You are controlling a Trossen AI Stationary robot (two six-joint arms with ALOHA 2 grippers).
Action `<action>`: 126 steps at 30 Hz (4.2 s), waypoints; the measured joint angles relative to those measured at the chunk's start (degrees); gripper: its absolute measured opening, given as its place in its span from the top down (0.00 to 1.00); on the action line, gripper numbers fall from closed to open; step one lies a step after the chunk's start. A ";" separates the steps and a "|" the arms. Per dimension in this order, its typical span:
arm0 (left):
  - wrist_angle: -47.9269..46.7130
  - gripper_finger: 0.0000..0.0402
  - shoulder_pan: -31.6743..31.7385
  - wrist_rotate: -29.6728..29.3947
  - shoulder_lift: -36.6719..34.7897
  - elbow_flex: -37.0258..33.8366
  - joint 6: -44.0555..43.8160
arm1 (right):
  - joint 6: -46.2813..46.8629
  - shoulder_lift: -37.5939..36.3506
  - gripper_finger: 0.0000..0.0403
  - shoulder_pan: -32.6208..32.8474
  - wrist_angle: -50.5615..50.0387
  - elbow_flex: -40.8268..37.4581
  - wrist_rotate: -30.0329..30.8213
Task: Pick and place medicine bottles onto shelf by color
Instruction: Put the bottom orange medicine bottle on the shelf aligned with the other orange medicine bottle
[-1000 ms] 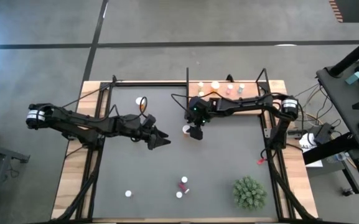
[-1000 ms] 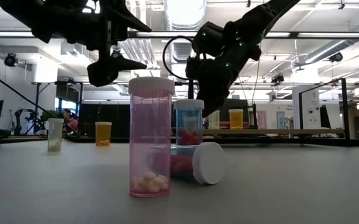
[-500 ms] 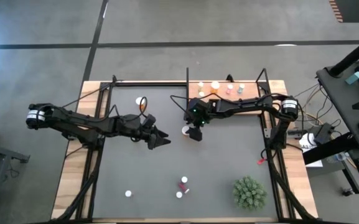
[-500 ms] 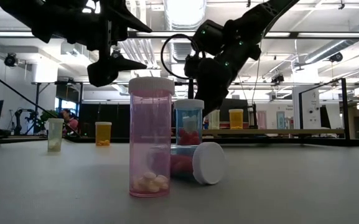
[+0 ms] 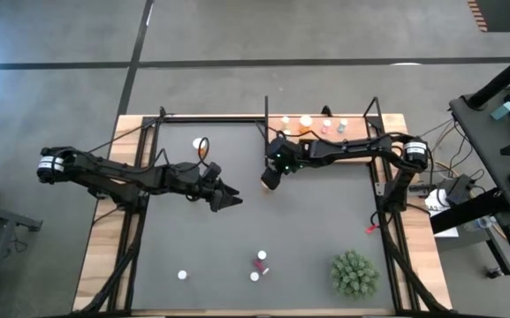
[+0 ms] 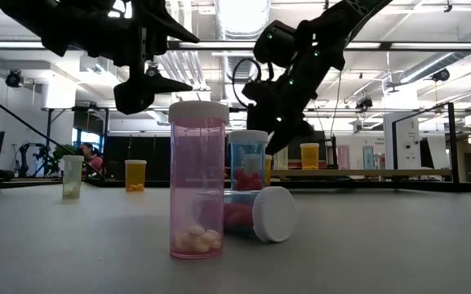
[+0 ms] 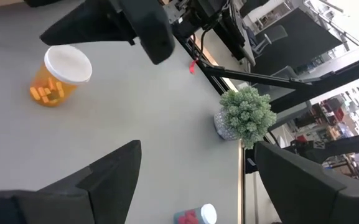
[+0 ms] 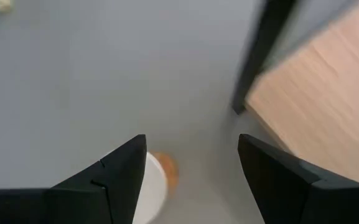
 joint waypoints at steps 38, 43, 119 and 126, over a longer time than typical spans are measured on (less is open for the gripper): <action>-0.01 0.26 0.00 -1.25 0.00 0.00 0.00 | 15.62 0.63 0.39 5.11 1.29 -0.57 -0.92; -0.01 0.26 0.00 -1.23 0.00 0.00 0.02 | 15.26 0.63 0.39 5.11 1.39 -1.47 2.08; -0.06 0.26 -0.02 -1.65 0.02 -0.48 0.26 | -14.88 1.05 0.17 5.46 -7.58 3.44 -0.89; -0.08 0.26 -0.02 -1.67 0.02 -0.52 0.48 | -14.90 3.17 0.17 5.48 -6.53 3.32 -0.93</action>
